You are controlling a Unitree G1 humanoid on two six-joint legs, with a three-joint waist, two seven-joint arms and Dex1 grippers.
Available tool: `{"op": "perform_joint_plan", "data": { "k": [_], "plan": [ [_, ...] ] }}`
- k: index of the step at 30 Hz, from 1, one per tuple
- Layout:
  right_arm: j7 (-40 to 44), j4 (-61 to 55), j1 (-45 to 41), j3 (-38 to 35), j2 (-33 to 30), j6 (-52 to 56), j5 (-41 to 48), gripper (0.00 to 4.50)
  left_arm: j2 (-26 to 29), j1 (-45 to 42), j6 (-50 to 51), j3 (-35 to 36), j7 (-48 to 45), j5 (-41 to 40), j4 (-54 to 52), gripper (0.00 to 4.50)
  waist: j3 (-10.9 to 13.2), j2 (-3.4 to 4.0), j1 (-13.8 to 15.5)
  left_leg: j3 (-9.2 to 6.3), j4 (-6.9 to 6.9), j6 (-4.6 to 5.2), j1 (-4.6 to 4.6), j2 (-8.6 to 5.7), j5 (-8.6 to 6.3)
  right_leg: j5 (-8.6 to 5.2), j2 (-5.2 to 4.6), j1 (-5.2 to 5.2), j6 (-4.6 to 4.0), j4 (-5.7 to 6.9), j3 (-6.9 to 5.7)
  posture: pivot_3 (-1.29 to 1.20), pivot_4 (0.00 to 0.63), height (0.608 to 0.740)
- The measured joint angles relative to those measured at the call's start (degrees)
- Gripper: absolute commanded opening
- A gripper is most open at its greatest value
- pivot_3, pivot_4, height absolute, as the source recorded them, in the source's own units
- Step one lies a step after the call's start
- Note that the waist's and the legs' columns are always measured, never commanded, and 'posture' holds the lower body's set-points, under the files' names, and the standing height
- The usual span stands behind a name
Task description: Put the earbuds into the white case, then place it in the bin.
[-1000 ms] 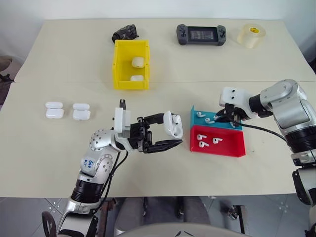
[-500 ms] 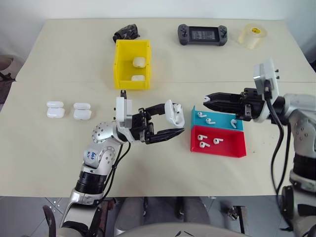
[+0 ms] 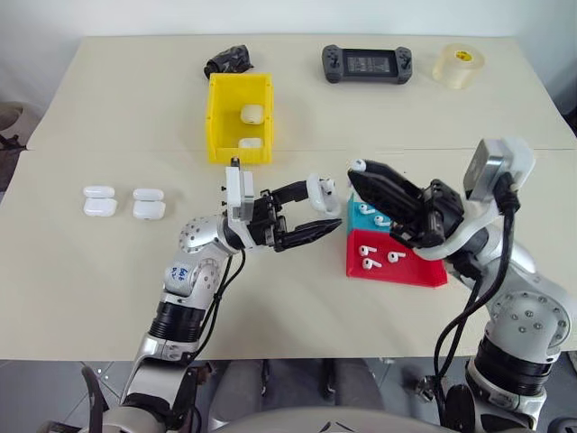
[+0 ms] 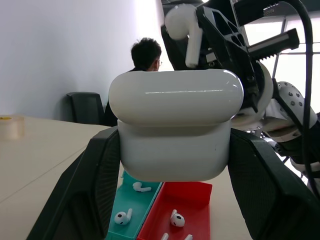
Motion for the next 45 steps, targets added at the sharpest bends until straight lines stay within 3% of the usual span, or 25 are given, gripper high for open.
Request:
{"op": "perform_joint_plan", "data": {
  "k": [9,21,31,35,38,40,45],
  "plan": [
    [-1.98,-0.07,3.04,5.20,-1.11,-3.96,-0.66,0.52,-0.92,-0.99,-0.07,0.12,-0.38,0.24,1.32,2.80,0.00,0.00,-0.01,0.00,0.00,0.00,0.00,0.00,0.00,0.00,0.00,0.00,0.00,0.00,0.00,0.00,0.150,0.740],
    [-2.09,1.40,5.13,6.95,-4.07,-6.39,0.20,0.52,-1.06,-0.81,-0.05,0.08,-0.58,1.10,1.69,2.80,0.00,0.00,0.02,-0.01,0.00,0.01,0.00,0.02,0.00,0.00,0.00,0.00,0.00,-0.01,-0.01,0.00,0.150,0.740],
    [-1.54,2.36,6.88,7.44,-8.95,-5.04,3.67,3.83,-1.15,-0.78,-0.16,1.17,-1.12,0.81,1.03,2.80,0.00,0.00,0.06,-0.01,0.00,0.02,-0.02,0.02,-0.01,0.00,0.00,0.01,-0.01,-0.08,-0.01,0.00,0.150,0.740],
    [0.49,2.31,7.09,4.48,-14.21,-5.44,3.62,3.83,0.74,-0.78,-0.77,1.08,0.28,3.70,1.03,2.80,0.00,0.00,0.12,0.00,0.00,0.02,-0.02,0.02,-0.01,0.00,0.00,0.02,-0.01,-0.11,-0.02,0.00,0.150,0.740],
    [2.27,2.44,7.55,2.57,-19.55,-6.11,1.54,3.24,6.46,-1.12,-4.23,-1.55,1.45,12.54,2.05,2.80,0.00,0.00,0.12,0.07,-0.02,0.02,-0.01,0.01,-0.01,0.00,0.01,0.02,-0.01,-0.14,-0.02,0.00,0.150,0.740],
    [2.79,2.65,7.40,2.50,-22.31,-6.13,-0.29,2.55,10.49,-1.75,-6.05,-3.89,1.41,18.77,3.42,2.80,0.00,0.00,0.05,0.10,-0.05,0.02,-0.01,0.03,-0.01,0.00,0.03,0.02,-0.01,-0.16,-0.02,0.00,0.150,0.740],
    [2.42,2.81,1.89,7.36,-24.04,-6.24,-6.39,0.80,13.06,-3.99,-6.21,-6.85,0.08,22.74,3.68,2.80,0.00,0.00,0.08,0.05,-0.04,0.02,-0.04,0.05,-0.01,0.00,0.02,0.01,-0.01,-0.23,-0.02,0.00,0.150,0.740]
  ]
}}
